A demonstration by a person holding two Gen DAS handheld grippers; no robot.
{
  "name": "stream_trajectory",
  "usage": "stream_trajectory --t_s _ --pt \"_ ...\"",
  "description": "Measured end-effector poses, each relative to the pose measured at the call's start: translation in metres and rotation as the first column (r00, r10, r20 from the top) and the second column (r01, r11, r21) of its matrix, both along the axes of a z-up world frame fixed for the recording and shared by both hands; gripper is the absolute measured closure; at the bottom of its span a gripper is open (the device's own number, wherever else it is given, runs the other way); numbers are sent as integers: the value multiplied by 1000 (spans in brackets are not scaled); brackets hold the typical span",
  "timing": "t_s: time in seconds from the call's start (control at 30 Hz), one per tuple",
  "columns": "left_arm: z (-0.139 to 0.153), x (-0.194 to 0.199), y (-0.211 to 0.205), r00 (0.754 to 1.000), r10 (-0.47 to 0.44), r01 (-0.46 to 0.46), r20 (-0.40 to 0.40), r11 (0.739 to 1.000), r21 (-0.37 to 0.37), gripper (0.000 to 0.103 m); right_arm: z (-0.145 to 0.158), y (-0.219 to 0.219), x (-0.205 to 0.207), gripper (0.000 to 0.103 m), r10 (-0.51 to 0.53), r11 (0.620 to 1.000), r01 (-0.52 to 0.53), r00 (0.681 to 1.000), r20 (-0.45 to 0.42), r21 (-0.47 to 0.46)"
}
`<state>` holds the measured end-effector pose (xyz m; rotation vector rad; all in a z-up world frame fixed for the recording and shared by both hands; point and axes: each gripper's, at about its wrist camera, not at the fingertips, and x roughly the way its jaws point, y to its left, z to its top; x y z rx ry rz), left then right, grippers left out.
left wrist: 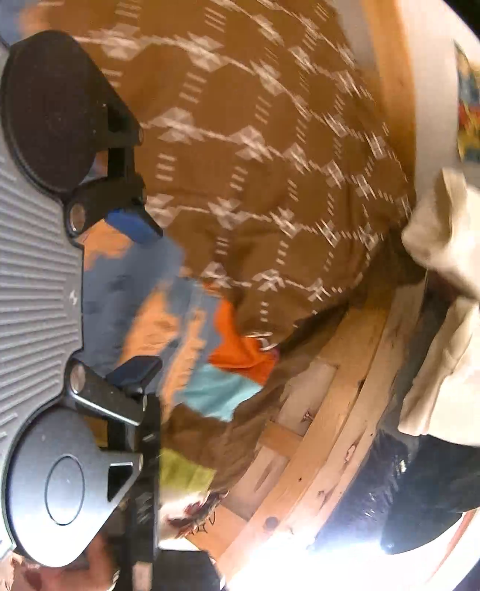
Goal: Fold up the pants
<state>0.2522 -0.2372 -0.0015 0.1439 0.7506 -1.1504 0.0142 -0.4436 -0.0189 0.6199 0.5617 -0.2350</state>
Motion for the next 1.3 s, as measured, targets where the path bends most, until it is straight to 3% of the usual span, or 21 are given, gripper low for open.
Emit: stream_trajectory --t_s 0.17,0.27,0.33,0.43,0.5,0.57,0.63,0.8,0.9,0.97,1.03,1.07,1.1,1.13,1.17,1.27,1.3 --pt "-10 41 -62 996 -39 45 -80 997 67 27 -1 -6 8 44 3 1000 -4 1000 10 21" --pt "-21 51 -87 986 -62 80 -155 990 114 41 -3 -9 12 45 8 1000 -8 1000 6 21" --pt "-24 49 -99 987 -83 104 -138 983 153 61 -5 -10 16 48 14 1000 -14 1000 1 17" --pt "-29 46 -111 989 -90 111 -113 974 196 84 -6 -10 20 57 -2 1000 2 1000 -1 3" --pt "-30 42 -114 992 -93 108 -87 975 195 90 -7 -10 20 69 -25 1000 25 1000 7 3" --pt "-27 34 -112 994 -97 105 -51 977 184 95 -8 -10 16 89 -54 998 54 998 13 -11" --pt "-23 27 -112 994 -107 111 -30 980 164 96 -7 -6 9 95 -81 996 82 996 30 -31" --pt "-10 6 -124 989 -148 144 21 981 133 96 -2 6 -17 96 -152 986 155 987 59 -54" --pt "-12 -6 -138 987 -153 142 59 977 158 95 -6 7 -18 95 -161 983 163 987 20 -82" --pt "-17 -11 -146 984 -150 128 99 972 198 92 -9 5 -17 93 -171 981 170 985 -5 -89" --pt "-18 -14 -143 984 -139 115 113 974 194 83 -9 7 -17 92 -167 979 165 986 -7 -119" --pt "-17 -14 -139 985 -129 107 115 978 182 76 -6 10 -18 87 -159 976 157 987 -6 -150" --pt "-16 -15 -135 986 -117 96 117 981 171 56 -4 13 -18 83 -157 971 153 988 -5 -184" --pt "-14 -15 -127 987 -95 75 131 985 155 45 -2 18 -18 68 -153 960 147 988 -7 -238" --pt "-11 -17 -120 986 -77 56 150 989 140 44 0 20 -18 56 -144 952 137 990 -6 -275" --pt "-7 -24 -89 976 -18 -11 217 991 132 40 3 27 -20 48 -121 919 110 993 -7 -378" --pt "-8 -29 -78 971 10 -43 240 990 133 34 4 30 -20 44 -114 906 99 993 -11 -411"
